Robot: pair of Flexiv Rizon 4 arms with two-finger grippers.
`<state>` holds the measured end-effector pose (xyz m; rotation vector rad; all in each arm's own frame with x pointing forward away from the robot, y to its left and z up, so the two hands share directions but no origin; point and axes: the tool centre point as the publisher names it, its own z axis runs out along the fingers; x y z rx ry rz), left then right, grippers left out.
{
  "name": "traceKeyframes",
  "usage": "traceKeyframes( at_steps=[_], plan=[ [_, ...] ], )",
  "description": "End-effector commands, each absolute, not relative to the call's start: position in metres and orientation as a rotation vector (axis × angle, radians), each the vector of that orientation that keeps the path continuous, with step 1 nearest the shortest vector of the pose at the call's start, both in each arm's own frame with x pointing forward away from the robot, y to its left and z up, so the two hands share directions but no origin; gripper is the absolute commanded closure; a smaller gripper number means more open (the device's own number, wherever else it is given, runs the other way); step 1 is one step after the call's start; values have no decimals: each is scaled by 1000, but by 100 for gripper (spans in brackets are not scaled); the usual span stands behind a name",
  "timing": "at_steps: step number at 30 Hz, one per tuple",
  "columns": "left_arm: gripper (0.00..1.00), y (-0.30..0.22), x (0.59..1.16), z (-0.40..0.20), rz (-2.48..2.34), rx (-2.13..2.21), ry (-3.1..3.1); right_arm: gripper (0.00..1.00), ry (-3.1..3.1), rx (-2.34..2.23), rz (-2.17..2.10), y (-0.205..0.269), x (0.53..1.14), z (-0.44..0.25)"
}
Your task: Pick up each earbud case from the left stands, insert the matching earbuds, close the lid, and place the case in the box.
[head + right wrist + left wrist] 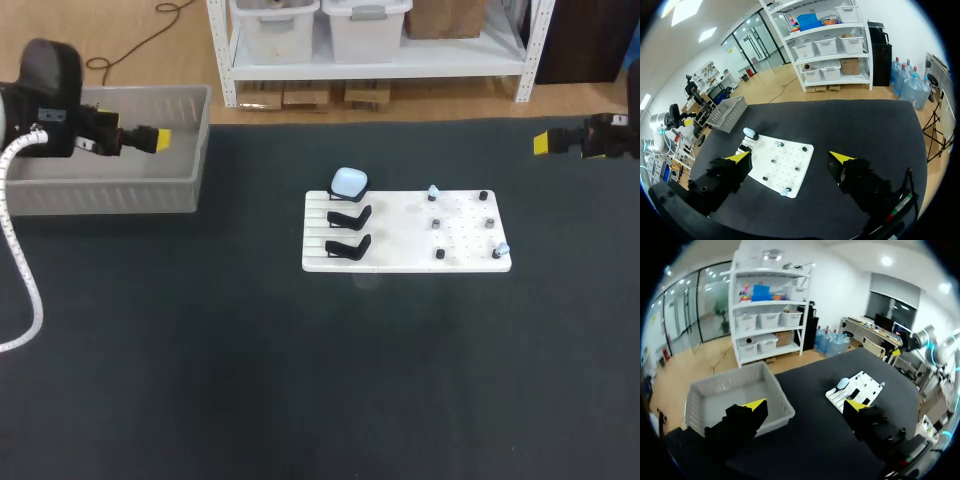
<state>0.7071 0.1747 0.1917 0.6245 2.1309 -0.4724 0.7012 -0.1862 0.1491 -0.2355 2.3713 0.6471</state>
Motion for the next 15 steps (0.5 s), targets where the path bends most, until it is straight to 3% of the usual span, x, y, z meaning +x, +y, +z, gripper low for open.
traceKeyframes(
  at_steps=[1,15],
  plan=[
    [0,179,703,195,-560,693,2021,0,2372,-235,645,-186,701,149],
    [0,170,707,211,-700,1166,1781,0,2372,-235,645,-186,701,149]
  ],
)
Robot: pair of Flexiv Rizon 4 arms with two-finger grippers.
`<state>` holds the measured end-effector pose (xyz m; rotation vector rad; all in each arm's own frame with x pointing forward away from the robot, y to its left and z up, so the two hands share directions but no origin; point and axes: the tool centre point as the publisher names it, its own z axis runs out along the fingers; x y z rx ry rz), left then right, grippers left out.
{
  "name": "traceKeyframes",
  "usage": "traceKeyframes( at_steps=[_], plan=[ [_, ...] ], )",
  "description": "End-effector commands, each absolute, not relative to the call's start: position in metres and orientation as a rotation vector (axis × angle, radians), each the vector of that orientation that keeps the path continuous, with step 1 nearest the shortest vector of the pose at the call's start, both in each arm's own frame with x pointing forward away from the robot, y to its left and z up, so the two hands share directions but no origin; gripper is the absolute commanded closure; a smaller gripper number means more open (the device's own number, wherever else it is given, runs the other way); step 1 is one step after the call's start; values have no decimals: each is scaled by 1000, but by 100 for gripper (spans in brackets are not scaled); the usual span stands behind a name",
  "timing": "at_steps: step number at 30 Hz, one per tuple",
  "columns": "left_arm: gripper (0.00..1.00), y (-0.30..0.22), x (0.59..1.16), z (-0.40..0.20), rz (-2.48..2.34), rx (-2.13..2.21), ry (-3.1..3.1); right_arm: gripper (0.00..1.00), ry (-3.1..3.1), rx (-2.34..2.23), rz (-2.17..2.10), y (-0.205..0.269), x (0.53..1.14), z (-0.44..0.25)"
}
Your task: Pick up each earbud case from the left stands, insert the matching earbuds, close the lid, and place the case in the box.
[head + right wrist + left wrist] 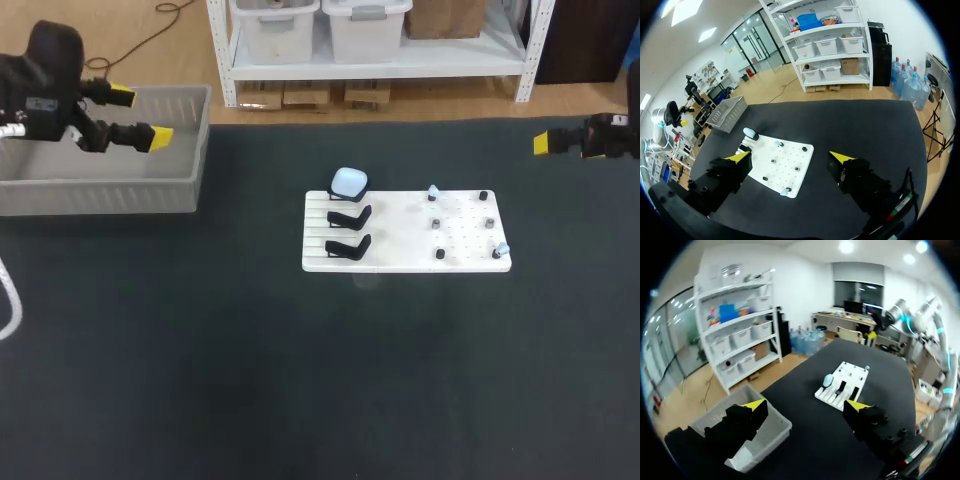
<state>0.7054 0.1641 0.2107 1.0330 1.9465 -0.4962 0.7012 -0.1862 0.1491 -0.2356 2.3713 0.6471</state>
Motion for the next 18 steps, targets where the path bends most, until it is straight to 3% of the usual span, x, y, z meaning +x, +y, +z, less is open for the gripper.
traceKeyframes(
  at_steps=[1,18],
  plan=[
    [0,169,708,211,-696,1190,1769,0,2372,-235,645,-186,701,149],
    [0,123,736,168,-744,1492,1720,0,2372,-235,645,-186,701,149]
  ],
)
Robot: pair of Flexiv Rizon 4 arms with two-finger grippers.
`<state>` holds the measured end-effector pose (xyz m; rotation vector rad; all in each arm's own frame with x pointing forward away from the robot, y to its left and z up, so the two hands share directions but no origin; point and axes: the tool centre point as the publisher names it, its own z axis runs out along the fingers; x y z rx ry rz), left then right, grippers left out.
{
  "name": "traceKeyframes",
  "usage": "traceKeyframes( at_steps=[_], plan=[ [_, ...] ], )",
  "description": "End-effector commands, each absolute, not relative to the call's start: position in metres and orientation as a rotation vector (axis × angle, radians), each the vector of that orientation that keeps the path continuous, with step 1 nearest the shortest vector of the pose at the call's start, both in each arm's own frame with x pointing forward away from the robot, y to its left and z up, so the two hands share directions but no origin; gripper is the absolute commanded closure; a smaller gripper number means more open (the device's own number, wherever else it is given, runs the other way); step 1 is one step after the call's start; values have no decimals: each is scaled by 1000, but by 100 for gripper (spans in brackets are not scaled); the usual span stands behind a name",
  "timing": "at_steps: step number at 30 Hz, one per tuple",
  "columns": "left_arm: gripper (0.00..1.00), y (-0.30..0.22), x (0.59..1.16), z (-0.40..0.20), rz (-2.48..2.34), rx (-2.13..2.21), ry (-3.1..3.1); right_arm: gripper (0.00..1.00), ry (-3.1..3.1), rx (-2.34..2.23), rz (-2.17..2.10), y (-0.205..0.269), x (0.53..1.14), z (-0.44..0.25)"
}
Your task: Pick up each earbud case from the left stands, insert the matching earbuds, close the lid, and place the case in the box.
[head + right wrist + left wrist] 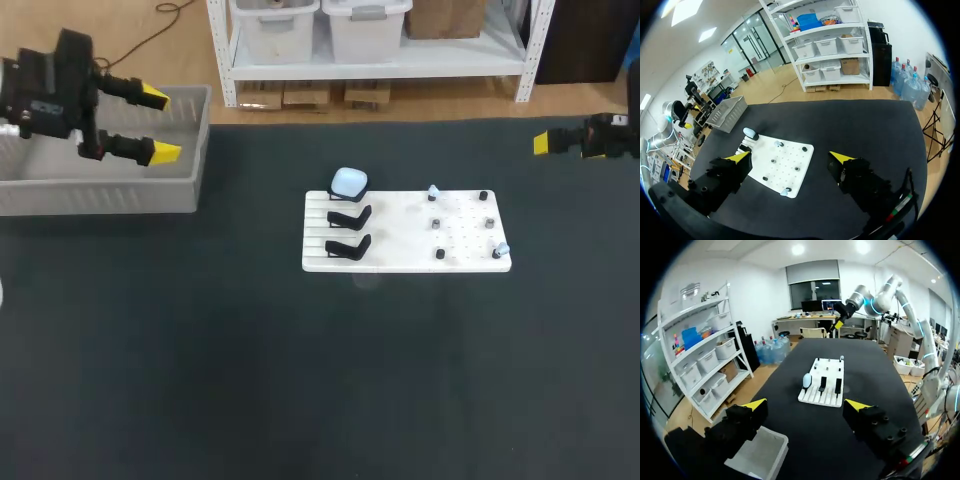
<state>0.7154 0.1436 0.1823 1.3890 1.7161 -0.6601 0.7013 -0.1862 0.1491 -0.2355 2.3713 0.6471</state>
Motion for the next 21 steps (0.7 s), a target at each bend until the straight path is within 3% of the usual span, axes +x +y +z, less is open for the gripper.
traceKeyframes(
  at_steps=[1,21],
  plan=[
    [0,119,738,164,-745,1508,1720,0,2372,-235,645,-186,701,149],
    [0,51,772,105,-869,1656,1751,0,2372,-235,645,-186,701,149]
  ],
)
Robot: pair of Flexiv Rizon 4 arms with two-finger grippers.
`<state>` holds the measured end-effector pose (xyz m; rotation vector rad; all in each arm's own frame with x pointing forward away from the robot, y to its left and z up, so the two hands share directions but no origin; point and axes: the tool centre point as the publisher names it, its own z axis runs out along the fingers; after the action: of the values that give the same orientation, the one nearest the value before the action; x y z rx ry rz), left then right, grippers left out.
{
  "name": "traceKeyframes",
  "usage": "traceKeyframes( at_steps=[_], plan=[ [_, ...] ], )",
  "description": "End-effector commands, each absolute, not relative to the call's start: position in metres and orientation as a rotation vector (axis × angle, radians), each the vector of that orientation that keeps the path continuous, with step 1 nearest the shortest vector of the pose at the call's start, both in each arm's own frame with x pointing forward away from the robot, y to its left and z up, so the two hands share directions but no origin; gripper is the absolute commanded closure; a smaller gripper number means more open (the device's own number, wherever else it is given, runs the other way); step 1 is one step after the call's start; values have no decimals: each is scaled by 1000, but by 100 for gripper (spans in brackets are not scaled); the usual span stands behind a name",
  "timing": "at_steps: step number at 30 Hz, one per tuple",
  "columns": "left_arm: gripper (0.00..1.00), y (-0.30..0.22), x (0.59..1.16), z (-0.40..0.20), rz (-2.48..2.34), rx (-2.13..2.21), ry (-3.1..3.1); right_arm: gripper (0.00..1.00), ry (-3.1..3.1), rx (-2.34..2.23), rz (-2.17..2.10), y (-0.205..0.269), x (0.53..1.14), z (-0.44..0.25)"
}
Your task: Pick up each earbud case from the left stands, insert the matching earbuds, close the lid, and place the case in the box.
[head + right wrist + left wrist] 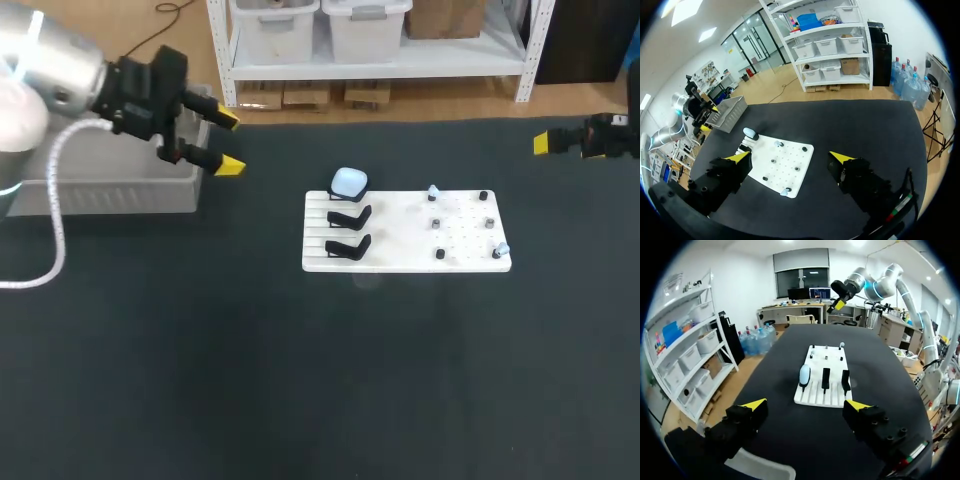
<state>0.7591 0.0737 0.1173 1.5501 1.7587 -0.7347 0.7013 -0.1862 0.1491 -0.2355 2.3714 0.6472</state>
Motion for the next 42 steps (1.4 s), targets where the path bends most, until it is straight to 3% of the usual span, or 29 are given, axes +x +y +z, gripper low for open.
traceKeyframes(
  at_steps=[1,16,37,42],
  plan=[
    [0,48,771,103,-872,1660,1752,0,2372,-235,645,-186,701,149],
    [0,-7,780,65,-879,1642,1772,0,2372,-235,645,-186,701,149],
    [0,-24,776,35,-987,1475,1689,0,2372,-235,645,-186,701,149],
    [6,-28,776,32,-991,1469,1677,0,2372,-235,645,-186,701,149]
  ],
)
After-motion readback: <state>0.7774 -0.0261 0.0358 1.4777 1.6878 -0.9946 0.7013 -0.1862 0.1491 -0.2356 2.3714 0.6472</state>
